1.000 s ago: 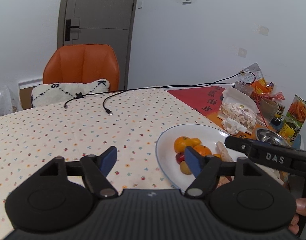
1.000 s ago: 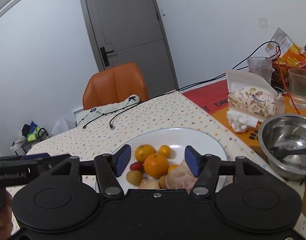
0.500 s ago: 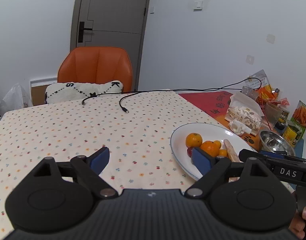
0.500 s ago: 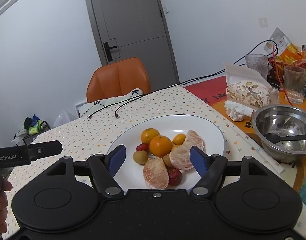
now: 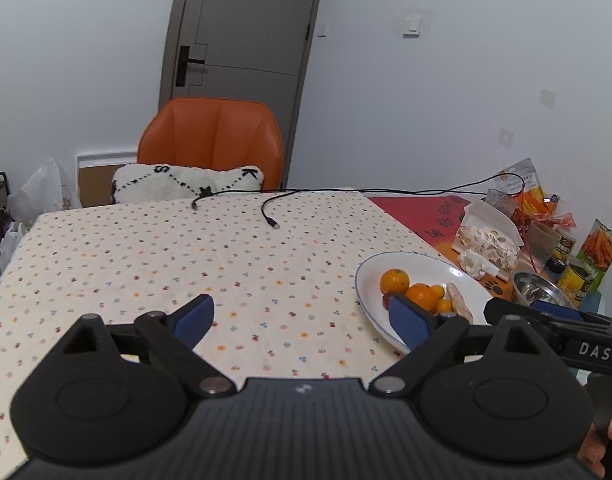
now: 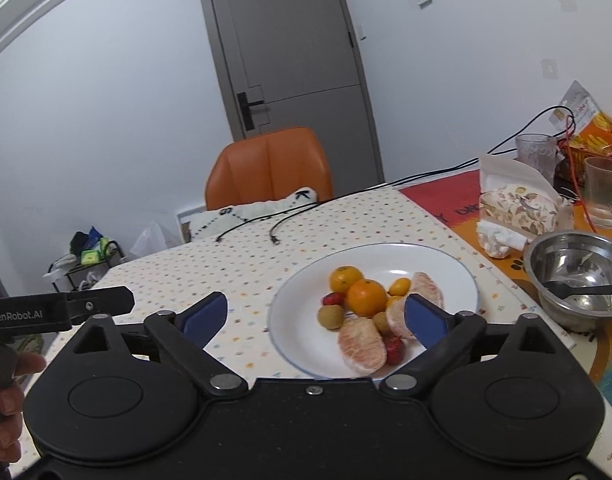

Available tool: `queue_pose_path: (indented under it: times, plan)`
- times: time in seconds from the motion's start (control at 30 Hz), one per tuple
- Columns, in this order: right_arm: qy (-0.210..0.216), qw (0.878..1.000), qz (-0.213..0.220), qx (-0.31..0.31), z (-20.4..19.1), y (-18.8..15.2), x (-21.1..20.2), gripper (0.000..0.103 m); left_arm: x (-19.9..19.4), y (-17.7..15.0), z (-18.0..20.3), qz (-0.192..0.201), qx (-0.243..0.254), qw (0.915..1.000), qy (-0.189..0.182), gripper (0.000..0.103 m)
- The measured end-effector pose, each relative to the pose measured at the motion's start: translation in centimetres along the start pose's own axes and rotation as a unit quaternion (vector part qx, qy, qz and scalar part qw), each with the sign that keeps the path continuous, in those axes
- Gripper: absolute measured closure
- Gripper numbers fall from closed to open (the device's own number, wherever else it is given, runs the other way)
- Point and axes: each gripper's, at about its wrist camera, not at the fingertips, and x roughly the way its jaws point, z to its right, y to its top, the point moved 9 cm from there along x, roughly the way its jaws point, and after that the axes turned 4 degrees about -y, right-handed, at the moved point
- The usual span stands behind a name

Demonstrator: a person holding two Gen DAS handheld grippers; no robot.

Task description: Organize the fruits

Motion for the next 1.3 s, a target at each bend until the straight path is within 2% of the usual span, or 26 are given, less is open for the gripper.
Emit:
queue_pose_path:
  times: [0.17, 0.47, 0.7, 1.03, 1.3]
  plan:
    - [0.012, 1.000, -0.006, -0.008, -1.0, 0.2, -1.0, 0.000, -1.5, 0.0, -0.4, -0.001, 0.000, 0.9999, 0.012, 0.005]
    - [0.027, 0.999, -0.014, -0.021, -2.7, 0.6, -3.5, 0.000, -3.8, -0.4, -0.4, -0.010, -0.006, 0.9998, 0.018, 0.004]
    - [0.043, 0.998, -0.030, -0.021, -3.6, 0.8, -5.8, 0.000, -6.8, -1.0, -0.5, -0.012, 0.009, 0.9994, 0.032, 0.004]
    - [0.032, 0.997, -0.043, -0.061, -5.8, 0.5, -8.4, 0.000, -10.8, -1.4, -1.6, -0.006, 0.001, 0.9991, 0.041, 0.003]
    - [0.030, 0.995, -0.052, -0.081, -7.6, -0.4, -9.3, 0.000, -12.1, -1.7, -2.2, -0.006, 0.005, 0.9990, 0.045, 0.003]
